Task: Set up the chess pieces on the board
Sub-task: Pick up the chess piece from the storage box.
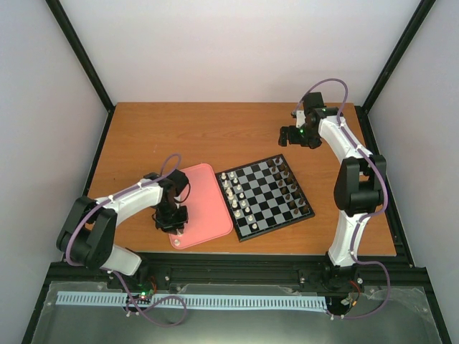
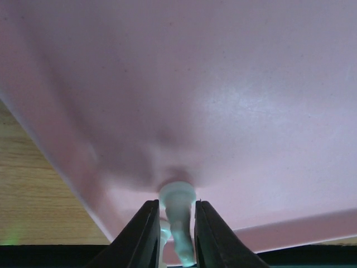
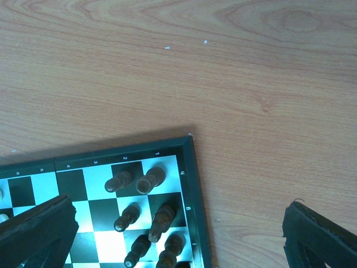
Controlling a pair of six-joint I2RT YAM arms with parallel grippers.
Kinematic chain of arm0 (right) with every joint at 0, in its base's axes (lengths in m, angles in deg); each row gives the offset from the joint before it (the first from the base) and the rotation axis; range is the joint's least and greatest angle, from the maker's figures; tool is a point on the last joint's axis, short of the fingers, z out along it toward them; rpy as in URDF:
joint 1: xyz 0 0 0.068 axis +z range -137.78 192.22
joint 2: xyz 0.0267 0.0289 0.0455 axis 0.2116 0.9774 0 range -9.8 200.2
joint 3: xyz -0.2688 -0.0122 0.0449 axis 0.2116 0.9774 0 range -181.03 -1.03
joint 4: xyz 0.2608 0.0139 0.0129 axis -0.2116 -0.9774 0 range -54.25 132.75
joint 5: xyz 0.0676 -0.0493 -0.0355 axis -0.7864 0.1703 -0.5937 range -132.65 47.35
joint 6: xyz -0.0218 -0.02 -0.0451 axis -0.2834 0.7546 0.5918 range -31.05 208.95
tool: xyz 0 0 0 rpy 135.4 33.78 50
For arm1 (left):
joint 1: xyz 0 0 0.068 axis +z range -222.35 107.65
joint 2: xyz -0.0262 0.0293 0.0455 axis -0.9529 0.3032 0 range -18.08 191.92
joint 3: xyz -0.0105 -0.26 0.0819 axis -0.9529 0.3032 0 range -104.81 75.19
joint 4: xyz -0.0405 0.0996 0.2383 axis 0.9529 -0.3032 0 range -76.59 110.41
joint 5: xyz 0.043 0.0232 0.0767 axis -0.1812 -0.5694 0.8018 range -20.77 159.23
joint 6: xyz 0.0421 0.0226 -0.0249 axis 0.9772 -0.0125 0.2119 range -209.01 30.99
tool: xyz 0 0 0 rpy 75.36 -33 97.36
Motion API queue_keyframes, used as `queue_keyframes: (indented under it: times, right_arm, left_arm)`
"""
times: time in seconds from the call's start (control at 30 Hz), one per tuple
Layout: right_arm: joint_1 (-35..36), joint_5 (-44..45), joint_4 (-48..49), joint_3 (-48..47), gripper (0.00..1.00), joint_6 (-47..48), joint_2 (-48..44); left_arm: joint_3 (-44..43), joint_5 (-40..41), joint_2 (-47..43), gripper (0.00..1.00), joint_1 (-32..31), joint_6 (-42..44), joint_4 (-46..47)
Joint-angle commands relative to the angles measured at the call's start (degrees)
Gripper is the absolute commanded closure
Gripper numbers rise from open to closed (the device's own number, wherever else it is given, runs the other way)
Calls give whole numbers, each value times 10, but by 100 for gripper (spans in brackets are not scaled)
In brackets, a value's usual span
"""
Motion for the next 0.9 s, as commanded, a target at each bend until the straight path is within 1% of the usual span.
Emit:
queue_keyframes:
  times: [0.0, 0.17, 0.37, 0.5, 0.63, 0.73, 0.87]
  right_arm:
    - [-1, 6, -7, 2, 0, 7, 5]
    - [-1, 8, -7, 2, 0, 7, 6]
    - [-1, 7, -6, 5, 0, 6, 10]
    - [-1, 7, -7, 3, 0, 6, 12]
    - [-1, 8, -7, -1, 0, 6, 11]
    - [-1, 9, -8, -5, 0, 6, 12]
    - [-1, 9, -9, -6, 0, 6, 14]
  left_arm:
    - [-7, -5, 4, 83, 5, 4, 7]
    - [-14, -12, 3, 92, 6, 11, -3]
    - [-37, -13, 2, 98, 5, 20, -22]
    - [-70, -8, 10, 99, 5, 35, -42]
    - [-127, -6, 26, 99, -1, 63, -83]
    - [-188, -2, 48, 99, -36, 87, -121]
    - [-285, -1, 106, 99, -116, 106, -164]
